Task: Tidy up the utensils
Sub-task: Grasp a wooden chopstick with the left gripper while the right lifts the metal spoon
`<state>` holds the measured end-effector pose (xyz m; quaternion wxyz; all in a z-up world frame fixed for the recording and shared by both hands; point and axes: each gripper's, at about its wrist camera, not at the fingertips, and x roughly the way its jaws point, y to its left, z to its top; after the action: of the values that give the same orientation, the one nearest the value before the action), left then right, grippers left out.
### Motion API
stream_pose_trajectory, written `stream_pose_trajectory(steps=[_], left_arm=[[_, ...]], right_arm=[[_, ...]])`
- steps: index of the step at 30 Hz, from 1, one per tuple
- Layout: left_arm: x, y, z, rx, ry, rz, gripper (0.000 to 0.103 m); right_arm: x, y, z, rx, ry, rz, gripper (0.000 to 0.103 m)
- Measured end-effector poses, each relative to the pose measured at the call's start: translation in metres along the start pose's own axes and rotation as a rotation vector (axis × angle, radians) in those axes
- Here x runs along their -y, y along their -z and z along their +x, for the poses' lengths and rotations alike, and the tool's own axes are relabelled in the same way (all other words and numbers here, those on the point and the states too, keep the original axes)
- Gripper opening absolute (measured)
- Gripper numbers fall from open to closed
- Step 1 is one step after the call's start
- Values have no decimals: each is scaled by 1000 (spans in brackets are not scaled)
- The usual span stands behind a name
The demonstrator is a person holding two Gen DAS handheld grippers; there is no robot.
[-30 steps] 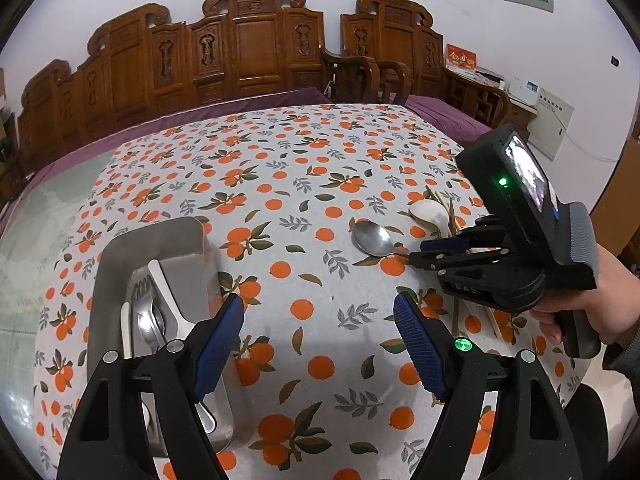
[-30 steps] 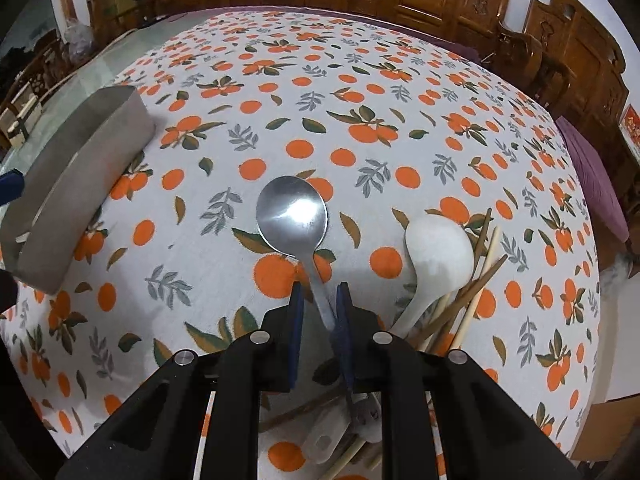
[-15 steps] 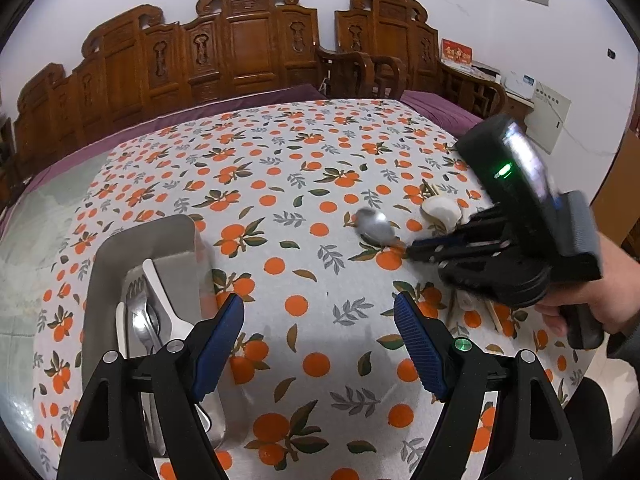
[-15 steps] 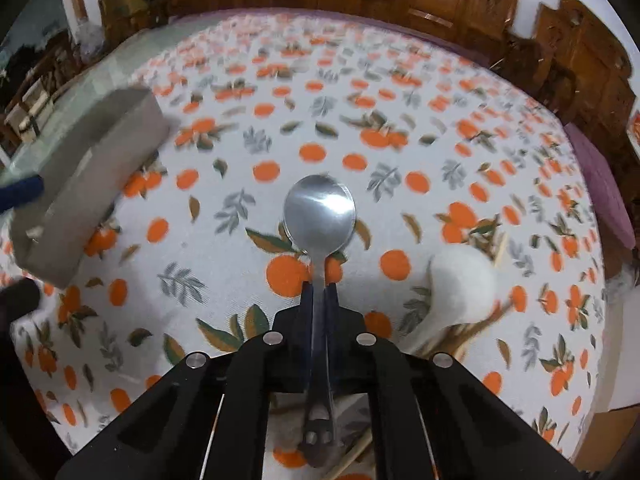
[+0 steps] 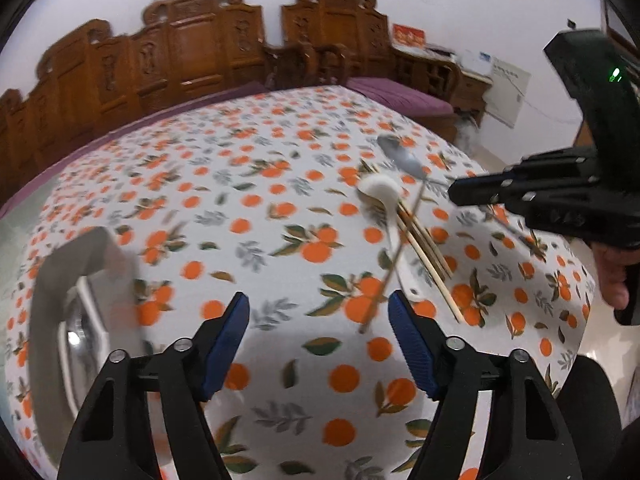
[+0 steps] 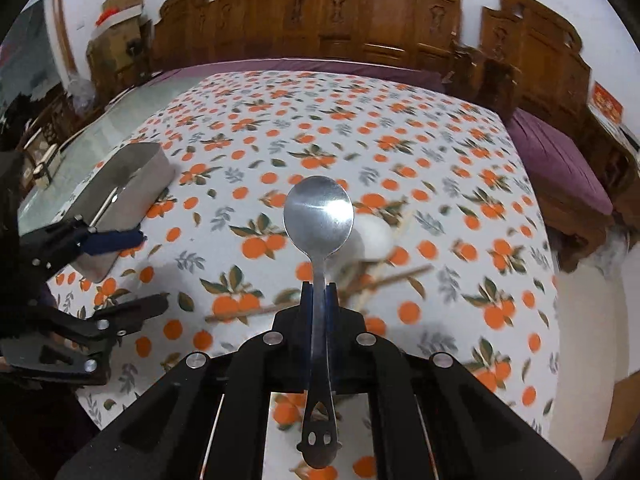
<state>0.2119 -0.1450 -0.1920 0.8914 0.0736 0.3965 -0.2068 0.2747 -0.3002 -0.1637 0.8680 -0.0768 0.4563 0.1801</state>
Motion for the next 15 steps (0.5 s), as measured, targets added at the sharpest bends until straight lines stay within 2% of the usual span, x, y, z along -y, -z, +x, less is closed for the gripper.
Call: stream_pose_trajectory(steps=[5,7,8,10,13,15], left_arm=[[7,1,22,-41,38,11,57],[8,2,29,-53,74,8,56],[10,3,32,-55,79,12,48],[15,3,39,-76,81,32,40],[19,4,47,-83,86,50,40],[24,5,55,-95,96,63,34]], right_arm=[[15,21,3,-13,4,53,7],[17,27,4,-15,3,66,7],[18,29,5,-16,2,72,7],[20,32,7,-17,-2,80,7],[19,33,9,-19,-6,85,7],[19,34,9,-14,-12,89,7]])
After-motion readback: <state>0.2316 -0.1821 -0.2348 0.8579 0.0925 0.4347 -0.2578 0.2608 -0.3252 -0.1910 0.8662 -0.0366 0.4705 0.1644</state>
